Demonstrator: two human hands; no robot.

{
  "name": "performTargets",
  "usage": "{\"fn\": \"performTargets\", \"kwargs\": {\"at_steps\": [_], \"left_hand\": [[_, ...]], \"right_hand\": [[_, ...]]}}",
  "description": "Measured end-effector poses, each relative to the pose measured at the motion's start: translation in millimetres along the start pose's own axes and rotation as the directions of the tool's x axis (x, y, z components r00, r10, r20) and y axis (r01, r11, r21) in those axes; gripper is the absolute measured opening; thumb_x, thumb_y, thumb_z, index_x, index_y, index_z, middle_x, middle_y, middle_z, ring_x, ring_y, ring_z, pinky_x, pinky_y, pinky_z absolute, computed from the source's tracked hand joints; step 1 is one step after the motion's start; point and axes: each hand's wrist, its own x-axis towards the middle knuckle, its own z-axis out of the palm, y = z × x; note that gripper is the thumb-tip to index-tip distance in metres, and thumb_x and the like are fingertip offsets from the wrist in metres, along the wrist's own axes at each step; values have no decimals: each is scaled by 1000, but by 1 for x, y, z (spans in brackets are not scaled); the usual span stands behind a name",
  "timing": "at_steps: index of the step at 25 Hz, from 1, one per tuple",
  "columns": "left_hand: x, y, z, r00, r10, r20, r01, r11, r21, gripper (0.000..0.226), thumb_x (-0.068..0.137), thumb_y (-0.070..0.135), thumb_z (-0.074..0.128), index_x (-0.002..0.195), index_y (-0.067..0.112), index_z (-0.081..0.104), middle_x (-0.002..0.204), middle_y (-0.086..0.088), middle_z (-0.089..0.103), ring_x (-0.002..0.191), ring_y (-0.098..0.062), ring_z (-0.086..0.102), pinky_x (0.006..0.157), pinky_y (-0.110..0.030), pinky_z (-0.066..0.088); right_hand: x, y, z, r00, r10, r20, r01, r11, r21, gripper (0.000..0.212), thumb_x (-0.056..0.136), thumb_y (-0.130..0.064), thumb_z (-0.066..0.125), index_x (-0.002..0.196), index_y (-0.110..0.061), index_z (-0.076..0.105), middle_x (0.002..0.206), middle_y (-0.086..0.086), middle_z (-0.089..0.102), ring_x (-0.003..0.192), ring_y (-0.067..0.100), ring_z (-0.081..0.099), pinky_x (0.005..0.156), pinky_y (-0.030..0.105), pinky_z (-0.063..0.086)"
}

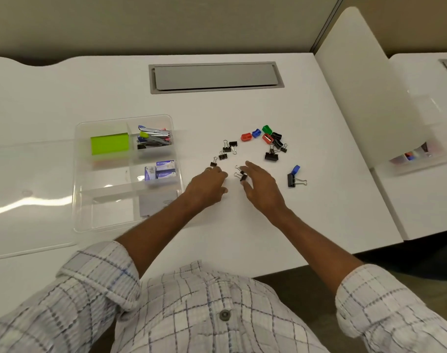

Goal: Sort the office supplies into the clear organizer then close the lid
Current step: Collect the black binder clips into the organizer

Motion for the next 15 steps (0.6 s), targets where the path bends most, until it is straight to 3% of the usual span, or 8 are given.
{"fn": "performTargets", "kwargs": {"at_steps": [5,11,15], "left_hand": [[9,0,15,994,-82,-68,81,997,-14,26,90,21,68,115,14,66,114,-10,57,107,-29,57,80,-41,53],[10,-4,14,958,-240,-157,172,919,-354,21,88,16,62,105,15,74,104,-7,70,94,-23,66,77,-28,47],[10,-3,6,940,-321,-118,216,825,-521,23,88,16,63,107,16,76,106,-5,72,95,-19,65,81,-21,42]], "right_hand": [[19,-6,7,994,5,112,5,997,-82,39,95,-13,63,133,-8,59,140,11,58,128,28,54,108,36,44],[24,2,16,992,-16,125,36,987,-158,30,96,-10,58,125,-8,65,130,9,59,114,27,59,92,40,54],[28,4,17,993,-40,114,59,984,-169,23,96,-5,53,116,-6,65,122,11,59,107,28,59,89,39,52]]}}
